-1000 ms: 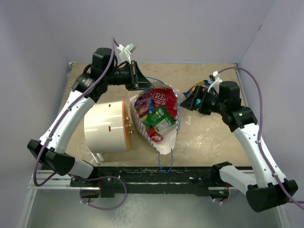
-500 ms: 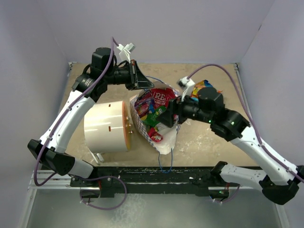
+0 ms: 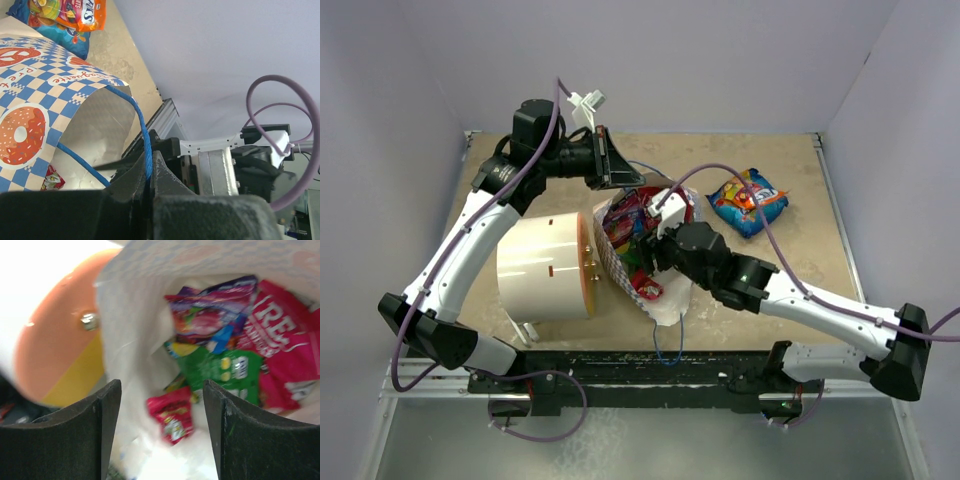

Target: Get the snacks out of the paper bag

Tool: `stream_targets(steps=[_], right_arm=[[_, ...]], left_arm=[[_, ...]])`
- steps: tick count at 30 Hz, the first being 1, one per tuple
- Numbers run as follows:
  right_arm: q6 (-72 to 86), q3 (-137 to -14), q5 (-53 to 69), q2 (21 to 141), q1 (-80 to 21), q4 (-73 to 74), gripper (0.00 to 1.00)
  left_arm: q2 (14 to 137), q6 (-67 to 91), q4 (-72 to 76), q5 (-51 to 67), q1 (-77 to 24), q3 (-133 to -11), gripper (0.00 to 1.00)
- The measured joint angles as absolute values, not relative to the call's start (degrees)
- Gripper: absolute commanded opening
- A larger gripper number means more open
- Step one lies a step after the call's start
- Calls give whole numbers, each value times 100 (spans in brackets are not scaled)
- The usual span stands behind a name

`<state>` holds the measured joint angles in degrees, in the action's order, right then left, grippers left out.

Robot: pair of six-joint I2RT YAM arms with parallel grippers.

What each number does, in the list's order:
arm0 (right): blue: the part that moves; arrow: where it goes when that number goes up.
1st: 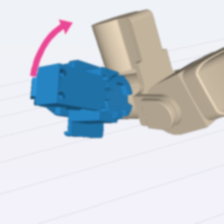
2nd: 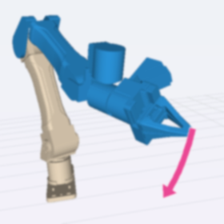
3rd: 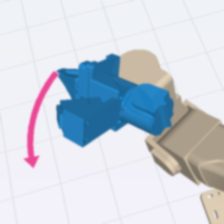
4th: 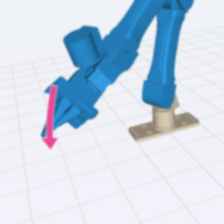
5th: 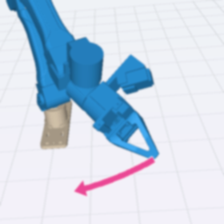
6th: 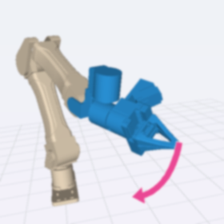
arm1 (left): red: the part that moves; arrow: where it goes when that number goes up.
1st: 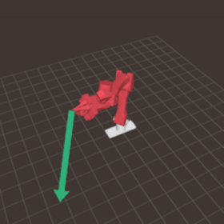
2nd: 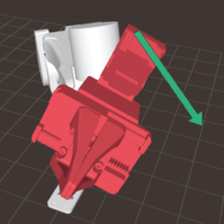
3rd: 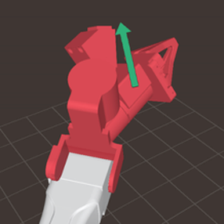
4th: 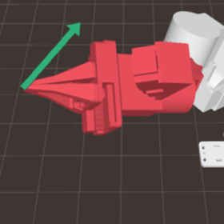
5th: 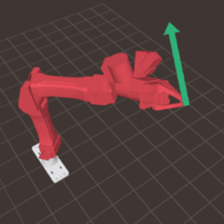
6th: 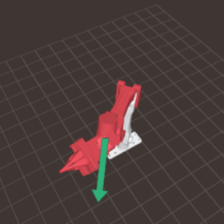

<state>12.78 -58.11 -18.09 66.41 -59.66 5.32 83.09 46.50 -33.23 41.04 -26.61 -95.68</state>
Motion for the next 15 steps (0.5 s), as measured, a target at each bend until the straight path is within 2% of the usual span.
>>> stream_targets(steps=[6, 15], right_arm=[[370, -5284, -2659, 7126, -5959, -530, 71], [-19, -5937, -3704, 8635, -5791, -412, 79]], left_arm=[[8309, 4657, -3260, 4136, -2661, -9568, 0], [8309, 4751, -3210, 4178, -2657, -9568, 0]])
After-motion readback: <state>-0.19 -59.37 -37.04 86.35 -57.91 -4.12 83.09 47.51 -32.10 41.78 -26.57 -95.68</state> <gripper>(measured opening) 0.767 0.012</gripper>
